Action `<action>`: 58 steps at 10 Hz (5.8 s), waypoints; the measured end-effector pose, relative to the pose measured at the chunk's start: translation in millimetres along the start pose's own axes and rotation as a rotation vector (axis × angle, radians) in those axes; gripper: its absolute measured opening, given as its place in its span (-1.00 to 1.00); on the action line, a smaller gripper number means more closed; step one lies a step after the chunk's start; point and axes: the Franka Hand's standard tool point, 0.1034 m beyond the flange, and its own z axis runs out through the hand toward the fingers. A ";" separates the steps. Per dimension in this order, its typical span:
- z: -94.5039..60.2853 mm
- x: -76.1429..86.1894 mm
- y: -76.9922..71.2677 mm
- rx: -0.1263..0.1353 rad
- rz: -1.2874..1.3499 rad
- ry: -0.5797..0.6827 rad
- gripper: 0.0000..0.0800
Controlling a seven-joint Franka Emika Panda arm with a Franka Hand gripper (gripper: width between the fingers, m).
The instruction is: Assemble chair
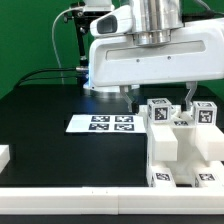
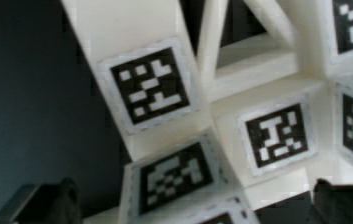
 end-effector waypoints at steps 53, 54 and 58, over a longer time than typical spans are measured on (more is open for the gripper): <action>9.3 -0.4 -1.3 -0.031 0.644 -0.051 -0.34; 9.3 -0.4 -1.3 -0.034 0.758 -0.049 -0.34; 10.3 0.8 -2.2 -0.021 1.365 0.026 -0.34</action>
Offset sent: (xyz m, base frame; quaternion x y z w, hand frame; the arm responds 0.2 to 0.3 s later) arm 0.0000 0.0000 0.0000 0.0000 0.0000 0.1938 0.9810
